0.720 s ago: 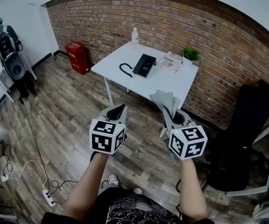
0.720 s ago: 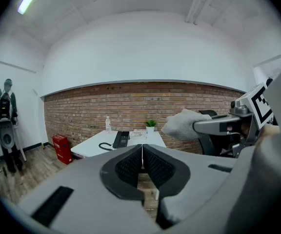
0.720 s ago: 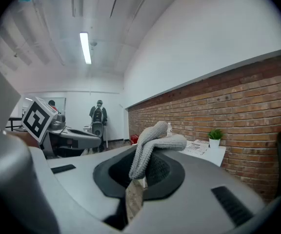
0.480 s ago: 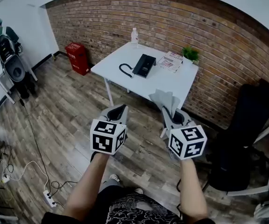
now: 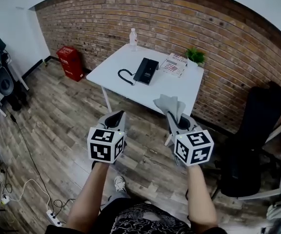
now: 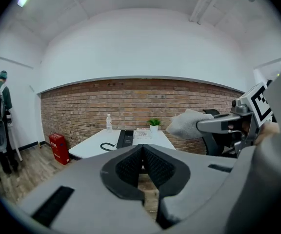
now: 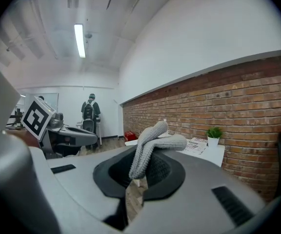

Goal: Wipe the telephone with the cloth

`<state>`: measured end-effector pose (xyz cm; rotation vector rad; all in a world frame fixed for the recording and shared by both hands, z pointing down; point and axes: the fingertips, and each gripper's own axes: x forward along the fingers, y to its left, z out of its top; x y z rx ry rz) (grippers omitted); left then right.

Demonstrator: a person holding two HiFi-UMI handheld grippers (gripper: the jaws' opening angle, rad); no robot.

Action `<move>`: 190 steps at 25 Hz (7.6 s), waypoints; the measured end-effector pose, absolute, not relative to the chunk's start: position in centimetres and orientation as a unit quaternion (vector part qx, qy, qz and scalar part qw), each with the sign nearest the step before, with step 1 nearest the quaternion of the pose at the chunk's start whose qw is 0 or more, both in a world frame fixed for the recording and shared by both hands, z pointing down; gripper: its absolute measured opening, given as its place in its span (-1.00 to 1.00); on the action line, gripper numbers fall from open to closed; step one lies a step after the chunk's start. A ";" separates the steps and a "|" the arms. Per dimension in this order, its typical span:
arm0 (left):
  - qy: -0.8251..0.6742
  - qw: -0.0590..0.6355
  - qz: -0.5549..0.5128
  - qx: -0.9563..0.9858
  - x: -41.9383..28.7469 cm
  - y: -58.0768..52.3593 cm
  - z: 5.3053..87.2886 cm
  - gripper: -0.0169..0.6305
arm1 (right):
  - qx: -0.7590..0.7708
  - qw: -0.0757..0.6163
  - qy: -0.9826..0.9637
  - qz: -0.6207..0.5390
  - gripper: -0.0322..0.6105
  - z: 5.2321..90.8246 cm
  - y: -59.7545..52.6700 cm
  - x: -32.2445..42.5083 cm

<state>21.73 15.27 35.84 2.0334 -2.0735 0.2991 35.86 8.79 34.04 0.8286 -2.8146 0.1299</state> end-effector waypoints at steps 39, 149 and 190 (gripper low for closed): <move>-0.646 0.129 0.111 0.744 -1.1 -0.9 38.4 -0.93 | 0.375 0.116 -0.917 0.069 -0.87 35.4 -7.5 15.7; -0.445 0.190 0.169 0.859 -11.3 -22.9 48.3 -0.93 | 0.485 0.256 -0.810 0.209 -0.87 55.4 -26.1 4.0; -0.414 0.184 0.168 0.875 -8.1 -24.5 48.5 -0.93 | 0.530 0.215 -0.807 0.145 -0.87 47.6 -28.3 8.3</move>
